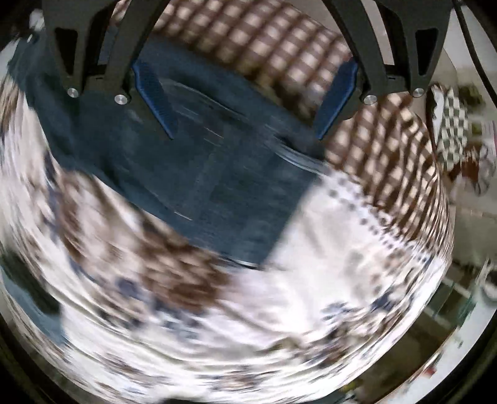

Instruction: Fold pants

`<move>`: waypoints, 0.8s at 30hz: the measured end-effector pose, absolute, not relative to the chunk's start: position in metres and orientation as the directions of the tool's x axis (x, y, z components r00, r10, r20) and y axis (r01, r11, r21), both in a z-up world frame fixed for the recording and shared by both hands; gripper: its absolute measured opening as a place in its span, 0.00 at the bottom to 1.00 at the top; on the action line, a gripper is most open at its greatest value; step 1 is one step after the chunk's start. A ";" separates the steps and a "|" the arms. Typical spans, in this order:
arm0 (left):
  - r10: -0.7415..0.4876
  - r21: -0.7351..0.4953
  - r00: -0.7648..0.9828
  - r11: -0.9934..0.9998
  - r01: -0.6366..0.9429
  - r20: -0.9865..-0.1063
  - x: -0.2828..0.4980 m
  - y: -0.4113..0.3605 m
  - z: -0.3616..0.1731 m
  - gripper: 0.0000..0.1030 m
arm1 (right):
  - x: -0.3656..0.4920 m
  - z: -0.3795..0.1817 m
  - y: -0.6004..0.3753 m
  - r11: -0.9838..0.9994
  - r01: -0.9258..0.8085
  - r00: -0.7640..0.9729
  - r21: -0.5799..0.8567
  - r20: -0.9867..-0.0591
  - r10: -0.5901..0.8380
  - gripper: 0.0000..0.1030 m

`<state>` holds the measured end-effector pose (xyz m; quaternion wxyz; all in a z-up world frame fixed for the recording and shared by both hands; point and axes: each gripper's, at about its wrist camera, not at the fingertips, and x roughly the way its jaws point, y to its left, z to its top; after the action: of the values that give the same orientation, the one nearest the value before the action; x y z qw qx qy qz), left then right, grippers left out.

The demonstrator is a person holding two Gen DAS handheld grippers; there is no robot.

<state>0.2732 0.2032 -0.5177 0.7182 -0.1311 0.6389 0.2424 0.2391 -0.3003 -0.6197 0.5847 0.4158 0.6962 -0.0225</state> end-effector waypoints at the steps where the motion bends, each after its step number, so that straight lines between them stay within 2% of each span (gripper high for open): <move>1: 0.172 0.119 0.054 0.846 -0.520 -0.984 0.276 0.218 -0.525 0.87 | 0.235 -0.624 -0.292 0.645 0.623 0.015 0.442 -0.832 0.555 0.82; 4: 0.153 0.136 -0.009 0.849 -0.511 -0.988 0.288 0.247 -0.559 0.87 | 0.227 -0.639 -0.279 0.627 0.664 -0.007 0.406 -0.836 0.548 0.70; 5: 0.137 0.136 -0.036 0.852 -0.505 -0.990 0.290 0.253 -0.574 0.87 | 0.230 -0.647 -0.273 0.632 0.673 -0.021 0.385 -0.844 0.536 0.57; 6: 0.110 0.122 -0.052 0.859 -0.498 -0.993 0.293 0.256 -0.588 0.87 | 0.230 -0.650 -0.273 0.635 0.679 -0.033 0.368 -0.849 0.528 0.48; 9: 0.102 0.104 -0.031 0.856 -0.506 -0.994 0.293 0.257 -0.601 0.87 | 0.229 -0.663 -0.267 0.634 0.702 -0.077 0.324 -0.851 0.520 0.44; 10: 0.108 0.097 -0.006 0.859 -0.503 -0.994 0.290 0.254 -0.600 0.78 | 0.228 -0.665 -0.264 0.640 0.700 -0.087 0.317 -0.852 0.517 0.42; 11: 0.097 0.071 0.027 0.866 -0.496 -0.995 0.287 0.250 -0.597 0.44 | 0.227 -0.664 -0.262 0.635 0.702 -0.074 0.322 -0.854 0.514 0.35; 12: 0.136 0.107 0.026 0.868 -0.484 -0.990 0.284 0.246 -0.595 0.35 | 0.227 -0.663 -0.260 0.634 0.701 -0.060 0.327 -0.859 0.509 0.26; 15: 0.182 0.150 0.027 0.875 -0.461 -0.983 0.274 0.245 -0.593 0.30 | 0.231 -0.655 -0.254 0.668 0.674 -0.037 0.316 -0.888 0.457 0.15; 19: 0.159 0.141 0.005 0.885 -0.443 -0.987 0.264 0.255 -0.599 0.34 | 0.224 -0.660 -0.257 0.689 0.671 -0.082 0.273 -0.896 0.436 0.14; 22: 0.129 0.120 -0.012 0.879 -0.461 -0.992 0.263 0.257 -0.579 0.36 | 0.233 -0.655 -0.257 0.730 0.632 -0.148 0.260 -0.884 0.443 0.18; 23: 0.126 0.115 -0.007 0.877 -0.467 -0.992 0.267 0.264 -0.568 0.36 | 0.238 -0.648 -0.254 0.751 0.606 -0.169 0.263 -0.879 0.445 0.27; 24: 0.121 0.103 0.007 0.877 -0.468 -0.993 0.264 0.259 -0.552 0.36 | 0.244 -0.634 -0.249 0.780 0.557 -0.183 0.285 -0.874 0.451 0.41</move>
<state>0.2636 0.2594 -0.5524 0.6978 -0.1293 0.6721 0.2111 0.2442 -0.2492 -0.6343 0.5483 0.3280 0.7677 -0.0484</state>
